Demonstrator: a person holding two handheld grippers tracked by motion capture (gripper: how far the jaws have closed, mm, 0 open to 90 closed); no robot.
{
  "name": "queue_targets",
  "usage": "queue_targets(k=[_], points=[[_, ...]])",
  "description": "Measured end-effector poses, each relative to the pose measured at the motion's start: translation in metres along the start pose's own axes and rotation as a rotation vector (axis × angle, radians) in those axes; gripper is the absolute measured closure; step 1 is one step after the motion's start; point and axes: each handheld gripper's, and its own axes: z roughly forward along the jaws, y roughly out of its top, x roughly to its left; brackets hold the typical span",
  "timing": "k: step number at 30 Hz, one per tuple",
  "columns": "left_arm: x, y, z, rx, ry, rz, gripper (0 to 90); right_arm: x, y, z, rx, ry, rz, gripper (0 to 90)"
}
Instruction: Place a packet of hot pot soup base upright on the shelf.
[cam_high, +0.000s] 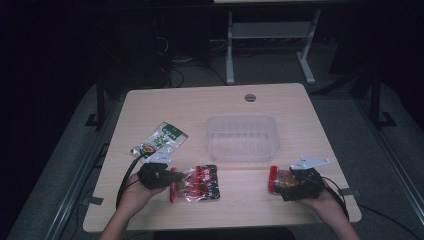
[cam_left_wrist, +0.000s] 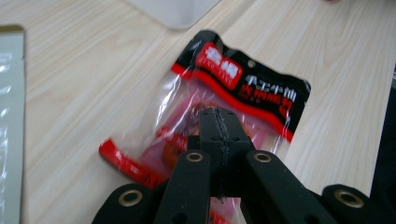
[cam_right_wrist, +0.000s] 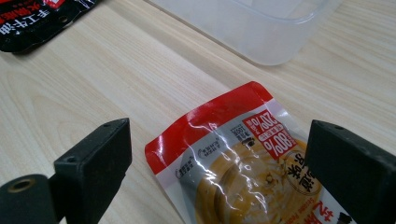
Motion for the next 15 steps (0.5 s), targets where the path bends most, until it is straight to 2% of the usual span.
queue_targets(k=[2, 6, 15], points=[[0.0, -0.006, -0.004, -0.003, 0.01, -0.017, 89.7, 0.0, 0.0, 0.0, -0.001, 0.0, -0.001, 7.0], [0.003, -0.014, -0.009, 0.011, 0.031, -0.025, 89.7, 0.001, 0.0, 0.001, 0.002, 0.001, 0.0, 7.0], [0.01, -0.021, -0.006, 0.035, 0.048, -0.053, 89.6, 0.002, 0.005, 0.005, 0.008, 0.014, -0.009, 7.0]])
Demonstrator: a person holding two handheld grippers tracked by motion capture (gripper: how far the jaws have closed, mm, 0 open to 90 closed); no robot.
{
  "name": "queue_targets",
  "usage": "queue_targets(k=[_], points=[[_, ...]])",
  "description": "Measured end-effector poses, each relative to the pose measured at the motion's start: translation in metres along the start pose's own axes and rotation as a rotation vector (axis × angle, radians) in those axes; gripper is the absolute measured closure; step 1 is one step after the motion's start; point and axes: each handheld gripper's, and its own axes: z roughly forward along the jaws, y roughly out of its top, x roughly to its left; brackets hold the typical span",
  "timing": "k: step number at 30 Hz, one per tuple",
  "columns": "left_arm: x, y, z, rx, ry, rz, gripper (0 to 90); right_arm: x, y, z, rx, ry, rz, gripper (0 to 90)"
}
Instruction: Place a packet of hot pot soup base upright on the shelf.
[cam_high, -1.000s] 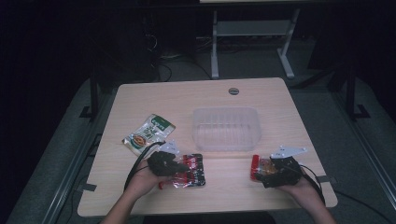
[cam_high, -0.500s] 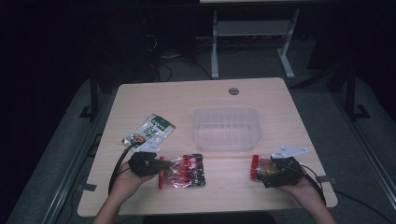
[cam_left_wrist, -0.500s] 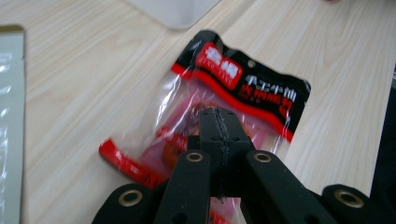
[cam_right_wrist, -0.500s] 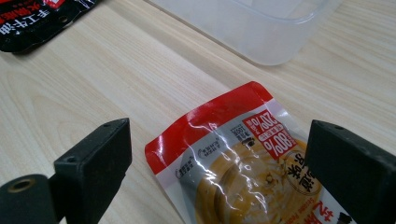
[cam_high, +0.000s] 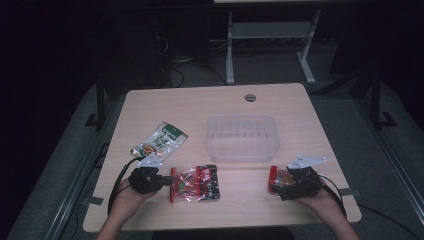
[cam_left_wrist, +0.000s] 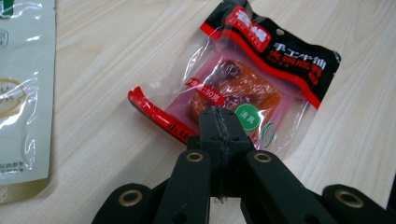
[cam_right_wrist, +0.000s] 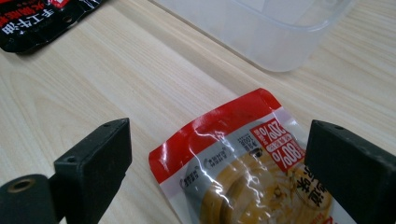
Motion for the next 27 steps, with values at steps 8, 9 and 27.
queue_targets(k=[8, 9, 27], points=[[0.004, -0.004, 0.007, 0.017, 0.007, -0.016, 89.6, 0.001, 0.004, 0.005, 0.001, 0.015, -0.022, 7.0], [0.006, -0.004, 0.008, 0.033, 0.008, -0.003, 89.6, 0.001, 0.005, 0.005, 0.004, 0.016, -0.016, 7.0], [0.011, -0.009, 0.019, 0.069, 0.003, -0.039, 89.7, 0.019, 0.018, 0.01, -0.022, 0.168, -0.022, 6.9]])
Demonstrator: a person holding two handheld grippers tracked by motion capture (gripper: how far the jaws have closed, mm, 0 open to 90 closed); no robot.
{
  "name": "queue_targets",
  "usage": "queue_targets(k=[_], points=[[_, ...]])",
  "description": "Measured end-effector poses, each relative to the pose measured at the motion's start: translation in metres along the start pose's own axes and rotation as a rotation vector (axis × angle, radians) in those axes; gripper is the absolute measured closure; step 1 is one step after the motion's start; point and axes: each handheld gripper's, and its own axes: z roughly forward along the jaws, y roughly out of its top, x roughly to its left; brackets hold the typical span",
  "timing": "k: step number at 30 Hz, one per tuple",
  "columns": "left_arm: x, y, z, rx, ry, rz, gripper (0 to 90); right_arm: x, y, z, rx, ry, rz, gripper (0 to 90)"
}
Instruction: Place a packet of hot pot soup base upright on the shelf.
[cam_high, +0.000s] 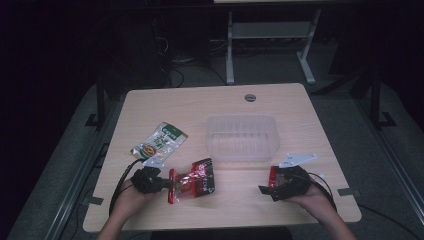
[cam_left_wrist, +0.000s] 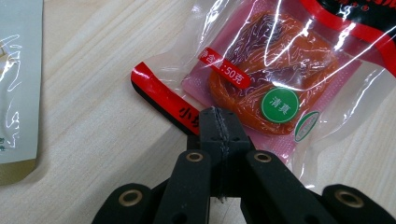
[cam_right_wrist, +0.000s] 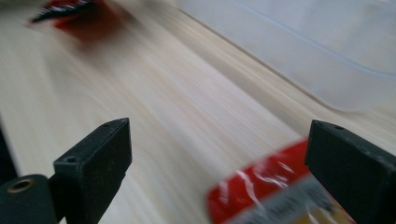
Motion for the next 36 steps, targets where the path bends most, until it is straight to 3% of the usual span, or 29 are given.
queue_targets(k=[8, 19, 22, 26, 36], points=[[0.0, 0.0, 0.0, 0.004, -0.002, -0.004, 89.7, 0.023, 0.023, 0.025, -0.011, 0.135, -0.027, 7.0], [0.002, 0.001, 0.0, 0.012, -0.011, -0.006, 89.7, 0.043, 0.045, 0.051, -0.009, 0.216, -0.059, 7.5], [0.002, 0.001, 0.0, 0.005, -0.014, -0.012, 89.7, 0.048, 0.053, 0.06, -0.021, 0.237, -0.066, 12.1], [0.002, 0.001, 0.0, 0.002, -0.017, -0.015, 89.7, 0.055, 0.067, 0.081, -0.025, 0.281, -0.063, 13.5], [0.003, 0.001, 0.0, 0.004, -0.021, -0.01, 89.7, 0.063, 0.081, 0.107, -0.003, 0.306, -0.045, 13.8]])
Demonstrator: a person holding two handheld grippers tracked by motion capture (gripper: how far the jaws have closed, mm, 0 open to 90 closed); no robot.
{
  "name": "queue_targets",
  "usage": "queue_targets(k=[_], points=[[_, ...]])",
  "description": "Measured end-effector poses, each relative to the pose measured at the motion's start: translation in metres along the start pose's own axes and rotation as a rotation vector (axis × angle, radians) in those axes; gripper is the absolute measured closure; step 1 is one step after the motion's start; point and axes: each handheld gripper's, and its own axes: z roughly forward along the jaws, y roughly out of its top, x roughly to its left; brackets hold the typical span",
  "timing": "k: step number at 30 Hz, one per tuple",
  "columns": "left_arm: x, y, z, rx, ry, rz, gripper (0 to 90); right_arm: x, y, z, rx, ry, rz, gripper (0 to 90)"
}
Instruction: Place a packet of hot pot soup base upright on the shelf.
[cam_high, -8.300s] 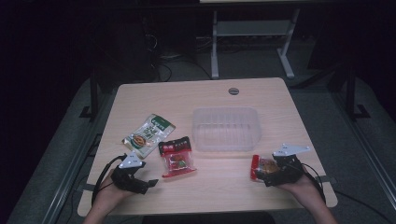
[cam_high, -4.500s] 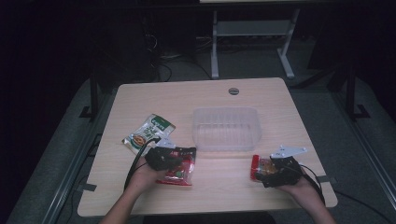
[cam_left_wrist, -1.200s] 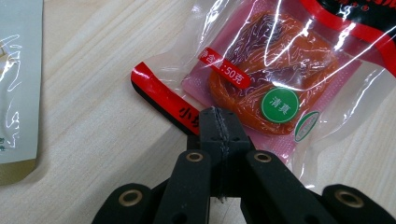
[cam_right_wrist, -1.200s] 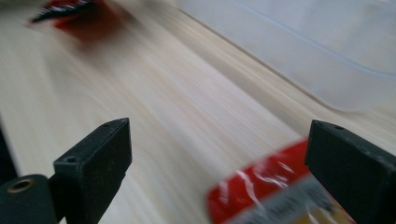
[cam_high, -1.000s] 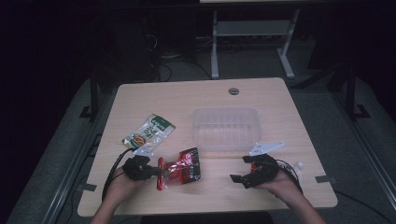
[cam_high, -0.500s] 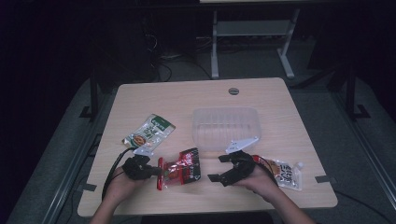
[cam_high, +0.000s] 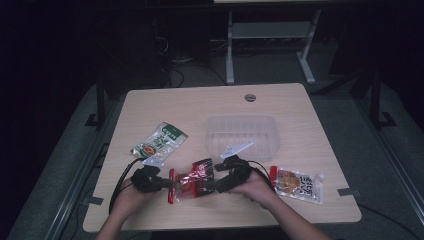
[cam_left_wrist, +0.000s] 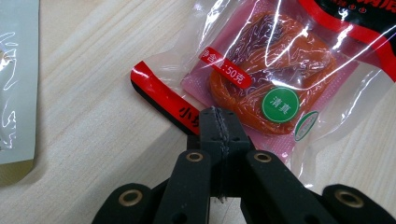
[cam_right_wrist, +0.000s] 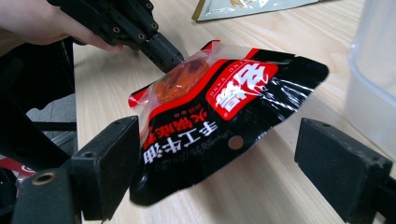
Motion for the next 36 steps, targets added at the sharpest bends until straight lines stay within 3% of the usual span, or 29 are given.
queue_targets(k=[15, 19, 24, 27, 30, 31, 34, 36], points=[[0.001, 0.0, 0.0, 0.002, -0.002, 0.0, 89.7, 0.001, 0.001, 0.015, 0.014, 0.027, 0.02, 15.7], [0.001, 0.0, -0.001, 0.007, -0.009, 0.001, 89.6, 0.005, 0.0, 0.023, 0.006, -0.025, -0.007, 12.6], [0.001, 0.0, -0.001, 0.008, -0.009, 0.005, 89.6, 0.008, 0.0, 0.026, -0.025, -0.059, -0.016, 12.2], [0.001, 0.0, -0.001, 0.008, -0.011, 0.003, 89.6, 0.008, 0.001, 0.026, -0.036, -0.05, -0.018, 12.8], [0.001, 0.0, -0.001, 0.008, -0.013, 0.004, 89.6, 0.006, 0.001, 0.027, -0.006, -0.011, -0.011, 15.6], [0.001, 0.0, -0.001, 0.008, -0.013, 0.005, 89.6, 0.003, 0.001, 0.029, 0.031, 0.033, 0.021, 19.0], [0.001, 0.0, -0.001, 0.008, -0.011, 0.004, 89.6, 0.004, 0.0, 0.031, 0.03, 0.043, 0.019, 25.2], [0.001, 0.0, -0.001, 0.006, -0.012, 0.001, 89.6, 0.004, 0.001, 0.033, 0.037, 0.07, 0.043, 31.9]])
